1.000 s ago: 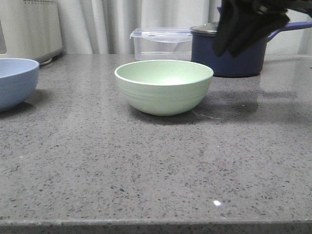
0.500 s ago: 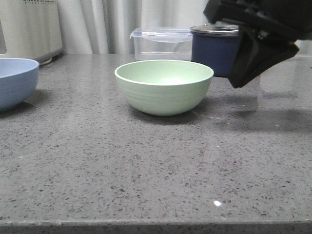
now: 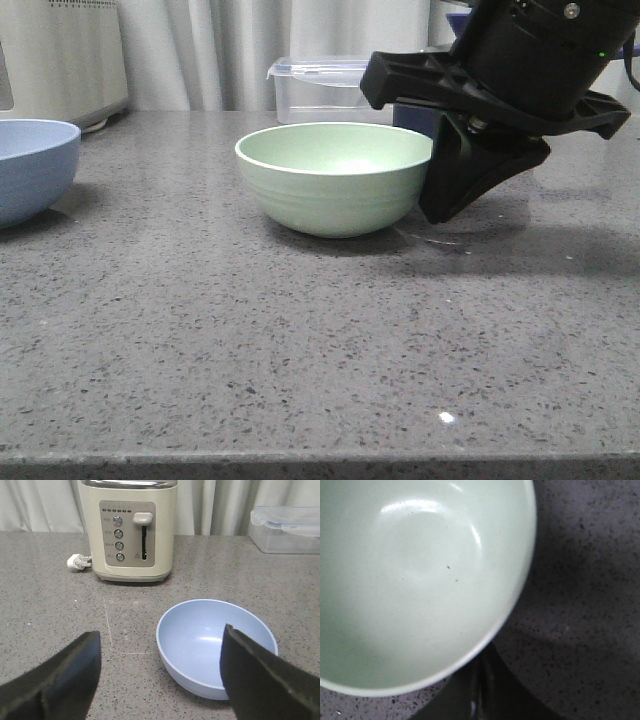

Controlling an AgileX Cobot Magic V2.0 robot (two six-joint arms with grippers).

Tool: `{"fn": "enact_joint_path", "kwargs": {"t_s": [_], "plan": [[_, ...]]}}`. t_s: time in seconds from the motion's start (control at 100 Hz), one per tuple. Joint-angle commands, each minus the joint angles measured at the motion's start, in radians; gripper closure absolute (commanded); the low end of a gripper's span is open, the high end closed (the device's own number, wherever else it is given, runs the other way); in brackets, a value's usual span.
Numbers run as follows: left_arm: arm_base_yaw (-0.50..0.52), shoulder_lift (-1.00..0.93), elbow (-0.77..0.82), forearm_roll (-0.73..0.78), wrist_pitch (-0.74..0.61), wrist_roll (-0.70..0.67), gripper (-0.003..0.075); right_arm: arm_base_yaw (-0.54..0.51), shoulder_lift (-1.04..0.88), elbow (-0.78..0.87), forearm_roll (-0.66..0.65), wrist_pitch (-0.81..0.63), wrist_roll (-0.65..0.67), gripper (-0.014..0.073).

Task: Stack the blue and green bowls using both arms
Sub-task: 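Lower the left gripper onto the light blue bowl rim and grasp it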

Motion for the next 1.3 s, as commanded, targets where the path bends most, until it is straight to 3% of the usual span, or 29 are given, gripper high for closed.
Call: {"fn": "enact_joint_path", "kwargs": {"t_s": [0.0, 0.25, 0.41, 0.75, 1.05, 1.29], "plan": [[-0.004, 0.013, -0.035, -0.010, -0.080, -0.008, 0.0229, 0.002, -0.030, -0.027, 0.009, -0.048, -0.012, 0.0636], [-0.004, 0.015, -0.040, -0.010, -0.070, -0.008, 0.0230, 0.002, -0.030, -0.027, 0.009, -0.047, -0.012, 0.0636], [-0.004, 0.082, -0.117, -0.010, 0.041, -0.008, 0.0230, 0.002, -0.030, -0.027, 0.009, -0.049, -0.012, 0.0636], [-0.004, 0.456, -0.389, -0.010, 0.359, -0.012, 0.0230, 0.002, -0.030, -0.027, 0.009, -0.047, -0.012, 0.0636], [-0.004, 0.754, -0.591, -0.002, 0.479, -0.012, 0.0332, 0.002, -0.030, -0.027, 0.009, -0.041, -0.012, 0.0636], [-0.004, 0.909, -0.698, -0.004, 0.509, -0.012, 0.0335, 0.002, -0.030, -0.027, 0.009, -0.039, -0.012, 0.0636]]}}
